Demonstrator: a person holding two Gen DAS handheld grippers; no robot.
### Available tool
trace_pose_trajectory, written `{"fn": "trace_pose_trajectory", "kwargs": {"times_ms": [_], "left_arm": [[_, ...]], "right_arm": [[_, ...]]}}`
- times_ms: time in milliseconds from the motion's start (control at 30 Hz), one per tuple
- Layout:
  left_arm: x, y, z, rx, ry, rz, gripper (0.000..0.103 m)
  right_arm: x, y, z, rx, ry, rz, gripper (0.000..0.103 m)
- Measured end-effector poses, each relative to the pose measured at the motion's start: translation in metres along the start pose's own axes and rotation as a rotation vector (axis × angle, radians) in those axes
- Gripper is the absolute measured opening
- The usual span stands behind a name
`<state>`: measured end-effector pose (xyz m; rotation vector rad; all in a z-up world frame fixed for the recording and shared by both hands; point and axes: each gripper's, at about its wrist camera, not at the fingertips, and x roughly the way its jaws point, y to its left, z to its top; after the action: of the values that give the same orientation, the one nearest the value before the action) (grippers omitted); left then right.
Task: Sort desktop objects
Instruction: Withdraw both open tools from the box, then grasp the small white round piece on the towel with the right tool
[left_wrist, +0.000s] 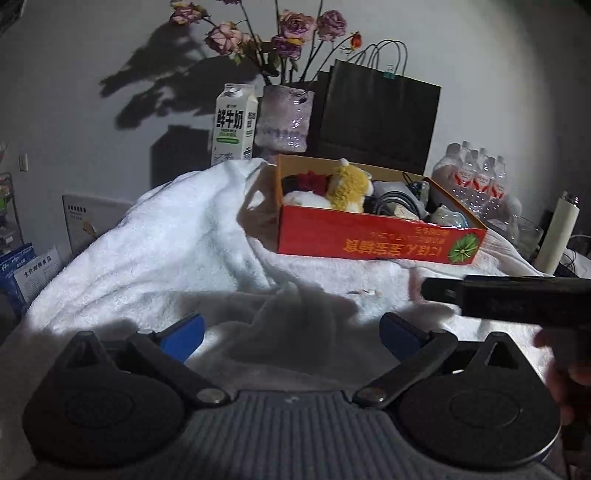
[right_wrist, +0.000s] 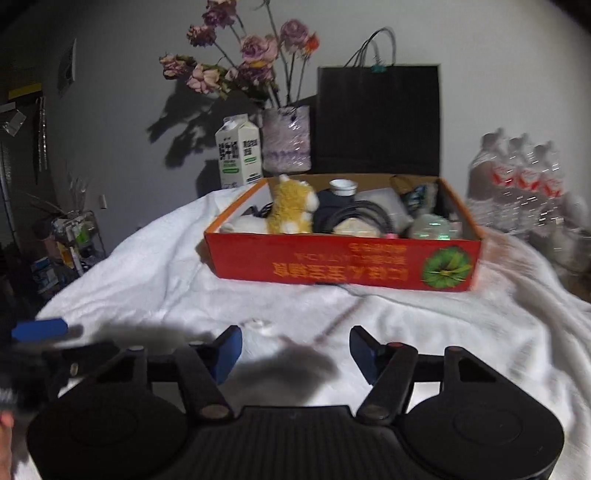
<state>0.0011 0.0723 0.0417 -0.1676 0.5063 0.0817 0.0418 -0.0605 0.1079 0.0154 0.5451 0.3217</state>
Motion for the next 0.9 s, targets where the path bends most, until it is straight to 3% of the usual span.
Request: {"fn": "trace_pose_trajectory", "kwargs": {"times_ms": [200, 300, 433, 567, 700, 900], "left_arm": [[0.007, 0.012, 0.002, -0.014, 0.008, 0.007, 0.103], [0.010, 0.017, 0.002, -0.028, 0.014, 0.016, 0.103], [0.017, 0.017, 0.001, -0.047, 0.032, 0.009, 0.103], [0.013, 0.013, 0.000, -0.035, 0.026, 0.005, 0.103], [0.002, 0.015, 0.000, -0.044, 0.012, 0.011, 0.103], [-0.009, 0.006, -0.004, -0.035, 0.011, -0.004, 0.103]], "right_arm": [[0.078, 0.015, 0.010, 0.031, 0.107, 0.002, 0.043], [0.086, 0.018, 0.004, 0.025, 0.111, 0.004, 0.041], [0.086, 0.021, 0.002, 0.008, 0.113, 0.022, 0.030], [0.092, 0.039, 0.003, -0.130, 0.143, 0.000, 0.027], [0.083, 0.032, 0.002, -0.078, 0.110, -0.001, 0.027], [0.011, 0.020, -0.001, -0.053, -0.033, -0.078, 0.027]]}}
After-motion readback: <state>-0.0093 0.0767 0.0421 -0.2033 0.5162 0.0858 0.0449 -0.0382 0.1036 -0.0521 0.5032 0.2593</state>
